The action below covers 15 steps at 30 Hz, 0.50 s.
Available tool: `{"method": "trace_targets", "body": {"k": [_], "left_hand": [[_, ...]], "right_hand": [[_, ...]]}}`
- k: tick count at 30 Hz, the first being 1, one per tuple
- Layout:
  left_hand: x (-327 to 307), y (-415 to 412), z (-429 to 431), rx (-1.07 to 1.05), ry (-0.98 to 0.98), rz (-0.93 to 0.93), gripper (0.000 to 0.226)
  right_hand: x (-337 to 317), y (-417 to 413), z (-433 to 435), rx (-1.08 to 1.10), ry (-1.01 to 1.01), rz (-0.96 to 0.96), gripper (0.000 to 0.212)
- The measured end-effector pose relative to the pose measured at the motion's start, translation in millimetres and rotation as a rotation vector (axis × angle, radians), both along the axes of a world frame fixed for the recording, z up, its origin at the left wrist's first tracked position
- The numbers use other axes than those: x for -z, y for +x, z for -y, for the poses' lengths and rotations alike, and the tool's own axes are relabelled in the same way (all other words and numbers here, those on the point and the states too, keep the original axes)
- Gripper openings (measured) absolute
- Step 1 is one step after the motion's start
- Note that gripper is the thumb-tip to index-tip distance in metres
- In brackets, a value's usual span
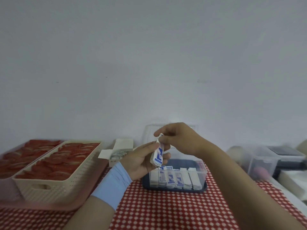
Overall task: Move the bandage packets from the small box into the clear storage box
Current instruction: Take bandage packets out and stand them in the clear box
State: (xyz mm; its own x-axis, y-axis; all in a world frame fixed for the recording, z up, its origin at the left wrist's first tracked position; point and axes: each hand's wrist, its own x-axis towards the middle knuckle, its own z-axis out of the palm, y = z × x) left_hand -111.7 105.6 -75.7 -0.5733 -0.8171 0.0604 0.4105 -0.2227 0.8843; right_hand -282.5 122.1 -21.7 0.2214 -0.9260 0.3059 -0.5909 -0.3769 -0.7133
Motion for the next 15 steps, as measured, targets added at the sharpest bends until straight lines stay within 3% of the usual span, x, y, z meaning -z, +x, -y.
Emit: {"method": "trace_targets", "body": {"k": [2,6,8,15], "left_hand": [[-0.4,-4.2,2.7,-0.026,-0.038,0.078,0.022],[-10.8,-12.2,9.6,-0.298,-0.363,0.514,0.011],[-17.4,-19.7,9.7,-0.377,-0.477,0.626,0.015],[-13.9,-45.4,22.7,-0.528,-0.453,0.634,0.013]], "right_hand": [[-1.9,-7.1,-0.6,0.062,-0.005,-0.026,0.013],[-2.4,-21.3,0.4,0.150,-0.030,-0.107,0.022],[-2.4,-27.6,1.7,0.163,-0.028,-0.100,0.019],[-1.8,-46.2,11.5,0.200,0.042,0.088,0.011]]}}
